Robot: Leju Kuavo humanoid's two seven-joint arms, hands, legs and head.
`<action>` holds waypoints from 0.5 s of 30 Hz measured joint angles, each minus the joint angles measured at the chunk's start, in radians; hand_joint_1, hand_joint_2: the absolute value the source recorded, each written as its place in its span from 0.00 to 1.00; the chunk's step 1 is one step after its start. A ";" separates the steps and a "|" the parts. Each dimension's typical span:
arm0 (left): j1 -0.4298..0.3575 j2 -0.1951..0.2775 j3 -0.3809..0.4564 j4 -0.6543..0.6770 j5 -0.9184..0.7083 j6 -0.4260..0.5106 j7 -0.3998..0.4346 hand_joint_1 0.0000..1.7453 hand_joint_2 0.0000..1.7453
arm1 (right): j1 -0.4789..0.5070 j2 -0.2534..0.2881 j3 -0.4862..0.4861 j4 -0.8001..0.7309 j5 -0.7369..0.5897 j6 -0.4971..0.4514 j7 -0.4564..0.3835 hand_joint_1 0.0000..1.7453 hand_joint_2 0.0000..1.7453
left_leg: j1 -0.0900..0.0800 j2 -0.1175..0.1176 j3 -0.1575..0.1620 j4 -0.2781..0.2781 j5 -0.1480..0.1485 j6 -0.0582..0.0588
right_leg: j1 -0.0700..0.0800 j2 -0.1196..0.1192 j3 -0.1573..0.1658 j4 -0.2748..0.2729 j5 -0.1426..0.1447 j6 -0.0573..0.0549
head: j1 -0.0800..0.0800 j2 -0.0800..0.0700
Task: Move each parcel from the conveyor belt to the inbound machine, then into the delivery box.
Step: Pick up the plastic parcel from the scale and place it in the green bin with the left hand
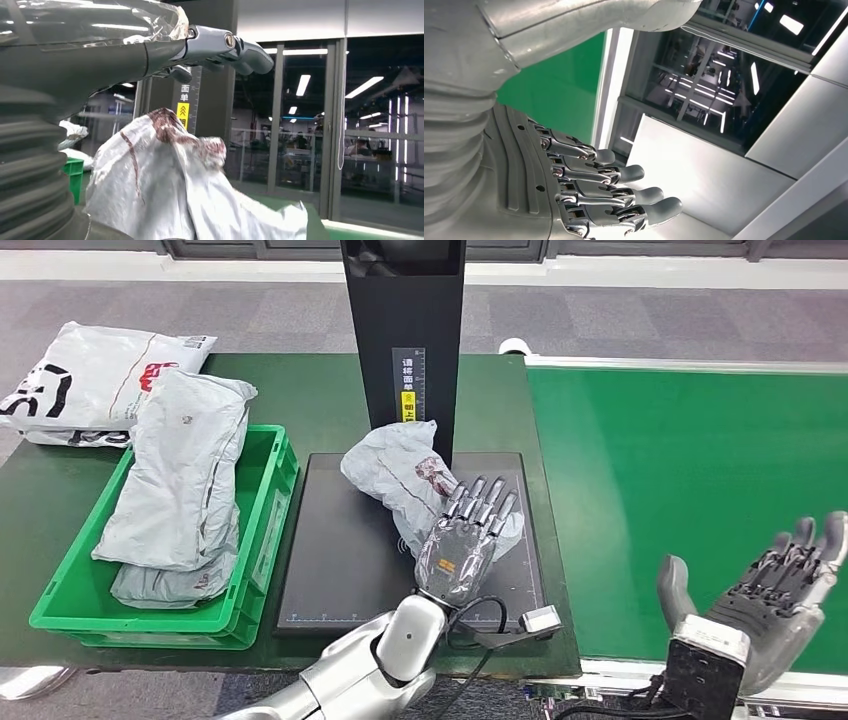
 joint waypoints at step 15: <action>-0.054 -0.024 -0.029 0.205 0.027 -0.068 -0.079 0.00 1.00 | -0.003 0.000 -0.002 0.034 -0.030 0.071 -0.037 0.00 1.00 | 0.000 0.000 0.000 0.000 0.000 0.000 | 0.000 0.000 0.000 0.000 0.000 0.000 | 0.000 0.000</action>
